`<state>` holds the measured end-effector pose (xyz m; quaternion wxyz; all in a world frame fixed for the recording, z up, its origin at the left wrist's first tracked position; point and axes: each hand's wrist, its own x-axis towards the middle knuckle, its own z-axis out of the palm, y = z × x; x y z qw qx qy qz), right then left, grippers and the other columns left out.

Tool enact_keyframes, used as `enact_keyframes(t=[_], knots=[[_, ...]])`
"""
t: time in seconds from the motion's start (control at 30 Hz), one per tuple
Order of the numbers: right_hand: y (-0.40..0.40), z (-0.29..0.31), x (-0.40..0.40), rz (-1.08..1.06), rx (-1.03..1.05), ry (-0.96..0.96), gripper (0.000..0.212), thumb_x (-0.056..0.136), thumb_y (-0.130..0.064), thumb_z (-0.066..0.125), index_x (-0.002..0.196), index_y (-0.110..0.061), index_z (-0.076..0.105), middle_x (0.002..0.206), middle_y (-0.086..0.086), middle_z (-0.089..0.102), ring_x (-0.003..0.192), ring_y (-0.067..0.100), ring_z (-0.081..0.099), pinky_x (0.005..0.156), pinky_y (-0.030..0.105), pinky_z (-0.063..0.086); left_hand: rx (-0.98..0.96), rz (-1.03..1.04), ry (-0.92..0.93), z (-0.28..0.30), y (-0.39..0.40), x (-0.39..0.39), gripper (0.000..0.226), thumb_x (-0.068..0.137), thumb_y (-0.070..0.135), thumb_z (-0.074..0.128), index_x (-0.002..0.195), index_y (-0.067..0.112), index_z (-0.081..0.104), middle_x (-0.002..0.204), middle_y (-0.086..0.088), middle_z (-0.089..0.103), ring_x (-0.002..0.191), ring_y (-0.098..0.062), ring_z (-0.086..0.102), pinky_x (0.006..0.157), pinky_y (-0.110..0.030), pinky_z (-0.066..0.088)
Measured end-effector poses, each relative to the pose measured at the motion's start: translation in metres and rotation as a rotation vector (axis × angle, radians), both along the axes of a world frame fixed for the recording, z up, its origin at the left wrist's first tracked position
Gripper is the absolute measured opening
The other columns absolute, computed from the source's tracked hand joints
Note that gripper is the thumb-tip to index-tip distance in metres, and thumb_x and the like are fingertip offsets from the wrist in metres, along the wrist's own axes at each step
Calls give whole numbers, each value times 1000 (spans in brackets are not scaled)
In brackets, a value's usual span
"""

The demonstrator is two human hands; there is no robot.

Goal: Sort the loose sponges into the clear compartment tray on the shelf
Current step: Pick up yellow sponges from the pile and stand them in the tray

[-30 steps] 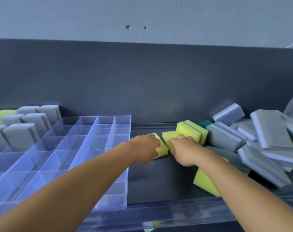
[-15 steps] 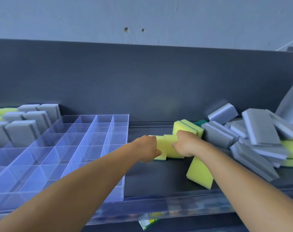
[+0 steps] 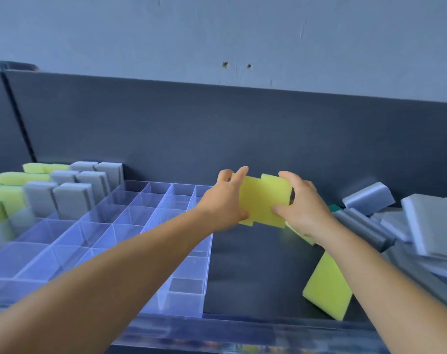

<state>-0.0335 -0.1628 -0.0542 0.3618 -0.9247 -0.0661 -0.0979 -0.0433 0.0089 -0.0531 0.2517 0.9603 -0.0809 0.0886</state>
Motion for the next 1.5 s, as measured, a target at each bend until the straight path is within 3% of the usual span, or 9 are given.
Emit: enact_keyframes(t=[0.1, 0.27, 0.43, 0.6, 0.7, 0.83, 1.27, 1.4, 1.5], knots=[[19, 8, 4, 39, 40, -87, 59, 85, -19, 64, 136, -35, 39, 131, -2, 43, 91, 18, 51, 52, 16, 35, -1, 52, -61, 12, 24, -1, 84, 83, 22, 69, 150, 30, 19, 146, 1, 25, 110, -31, 55, 86, -36, 50], [67, 15, 13, 123, 109, -135, 35, 85, -18, 64, 113, -33, 50, 118, -4, 52, 92, 20, 54, 58, 28, 46, 68, 117, -123, 31, 78, 0, 58, 86, 31, 66, 139, 27, 43, 130, 0, 41, 102, -25, 56, 84, -32, 47], [127, 22, 25, 213, 124, -180, 29, 84, -15, 65, 105, -29, 52, 113, -2, 55, 88, 17, 54, 55, 17, 40, 120, 149, -150, 44, 142, 4, 45, 84, 30, 68, 127, 24, 55, 119, 2, 46, 103, -21, 55, 85, -32, 46], [187, 31, 41, 228, 70, -249, 33, 83, -14, 66, 111, -29, 58, 110, -7, 55, 88, 14, 54, 53, 11, 38, 141, 178, -186, 50, 202, 17, 41, 82, 25, 67, 122, 24, 57, 119, 3, 47, 96, -21, 56, 75, -29, 44], [219, 33, 52, 209, 34, -298, 29, 81, -15, 68, 108, -24, 61, 112, -6, 51, 85, 13, 53, 69, 23, 43, 147, 170, -197, 49, 232, 28, 42, 83, 26, 68, 123, 27, 56, 117, 3, 48, 95, -21, 55, 76, -30, 44], [248, 29, 64, 145, -16, -321, 25, 81, -15, 67, 105, -22, 61, 115, -5, 48, 86, 19, 56, 77, 34, 49, 174, 183, -193, 43, 262, 45, 39, 84, 26, 67, 121, 26, 57, 115, 3, 51, 100, -24, 56, 81, -35, 49], [276, -1, 101, 49, -192, -207, 23, 86, -18, 63, 108, -21, 57, 117, -4, 44, 81, 25, 56, 74, 33, 48, 231, 137, -85, 16, 289, 90, 37, 87, 20, 63, 123, 22, 54, 119, 0, 51, 98, -26, 57, 79, -35, 49], [279, -9, 110, 71, -247, -188, 22, 86, -20, 63, 108, -22, 55, 116, -5, 44, 83, 26, 55, 73, 34, 48, 352, 153, -65, 10, 281, 98, 36, 88, 9, 57, 122, 19, 53, 119, -2, 45, 84, -26, 49, 67, -35, 44], [281, -14, 115, 100, -308, -204, 23, 88, -22, 62, 110, -20, 54, 118, -3, 45, 84, 23, 51, 71, 30, 44, 498, 135, -77, 6, 276, 103, 33, 89, 12, 59, 121, 16, 51, 120, -4, 44, 101, -25, 51, 64, -33, 38]])
